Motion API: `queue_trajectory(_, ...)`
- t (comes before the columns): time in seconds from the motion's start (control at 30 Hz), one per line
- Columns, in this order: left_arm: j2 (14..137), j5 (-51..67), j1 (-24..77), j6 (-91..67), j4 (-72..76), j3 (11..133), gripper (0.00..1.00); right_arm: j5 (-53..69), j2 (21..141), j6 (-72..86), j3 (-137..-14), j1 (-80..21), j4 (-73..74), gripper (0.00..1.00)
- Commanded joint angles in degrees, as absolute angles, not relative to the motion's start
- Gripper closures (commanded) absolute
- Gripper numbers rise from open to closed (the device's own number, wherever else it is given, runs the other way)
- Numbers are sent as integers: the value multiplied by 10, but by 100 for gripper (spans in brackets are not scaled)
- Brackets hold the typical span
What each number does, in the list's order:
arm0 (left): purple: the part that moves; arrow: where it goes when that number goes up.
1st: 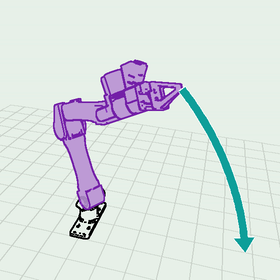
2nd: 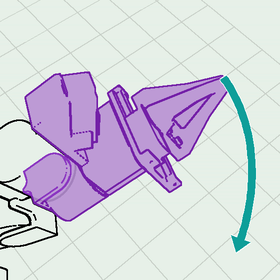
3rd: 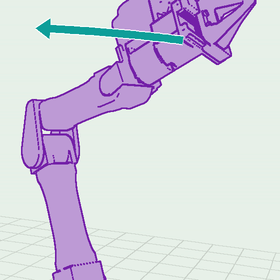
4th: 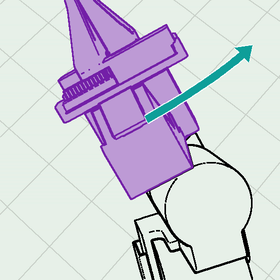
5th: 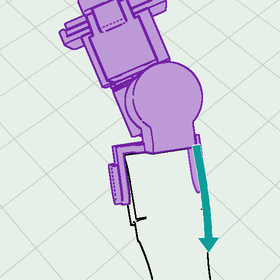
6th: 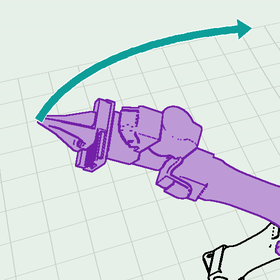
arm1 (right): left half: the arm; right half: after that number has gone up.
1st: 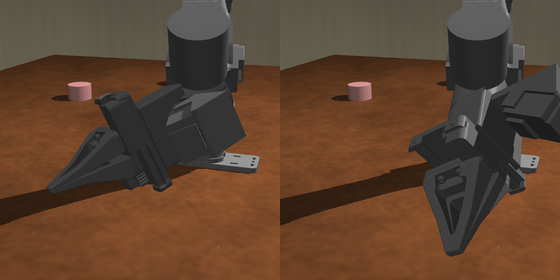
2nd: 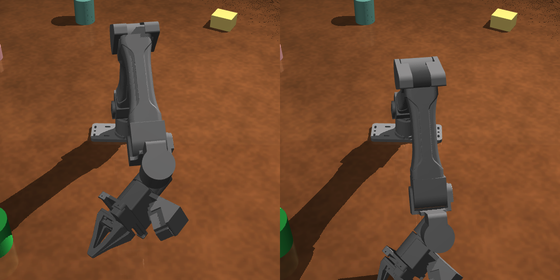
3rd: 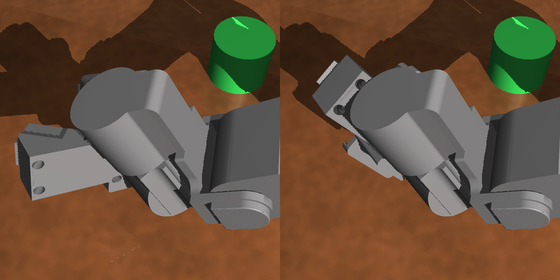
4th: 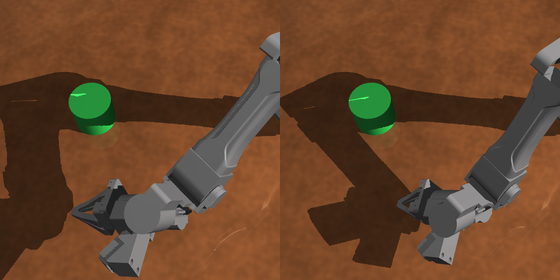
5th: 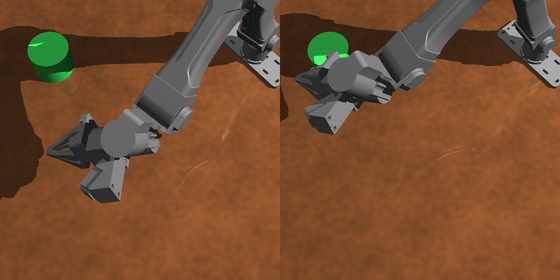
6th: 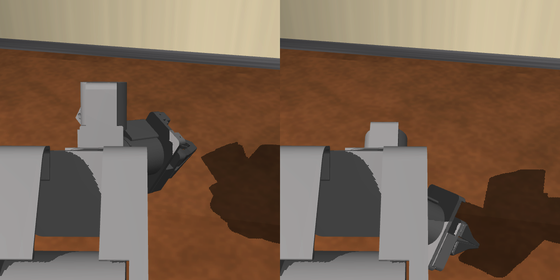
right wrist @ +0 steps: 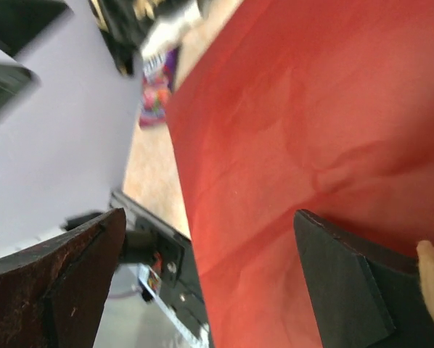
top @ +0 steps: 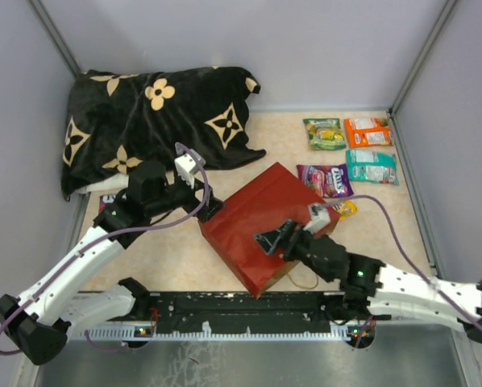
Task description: Take the snacks out of the paper bag
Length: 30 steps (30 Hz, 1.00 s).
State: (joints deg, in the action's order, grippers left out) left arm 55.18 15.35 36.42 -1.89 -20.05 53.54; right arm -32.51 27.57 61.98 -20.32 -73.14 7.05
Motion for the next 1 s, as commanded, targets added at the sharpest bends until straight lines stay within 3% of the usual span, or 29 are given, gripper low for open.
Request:
queue_trajectory(0.0,550,146,368,-40,-177,552,4,-41,467,590,-222,-669,-137,1)
queue_trajectory(0.27,543,57,367,-57,-208,560,0,101,706,556,-317,-586,-277,1)
queue_trajectory(0.57,536,0,345,-58,-233,577,0,216,893,549,-468,-495,-336,1)
queue_trajectory(0.83,520,1,311,-57,-237,576,0,285,1006,541,-610,-445,-308,1)
queue_trajectory(0.97,507,-4,303,-51,-240,570,0,296,994,566,-561,-451,-348,1)
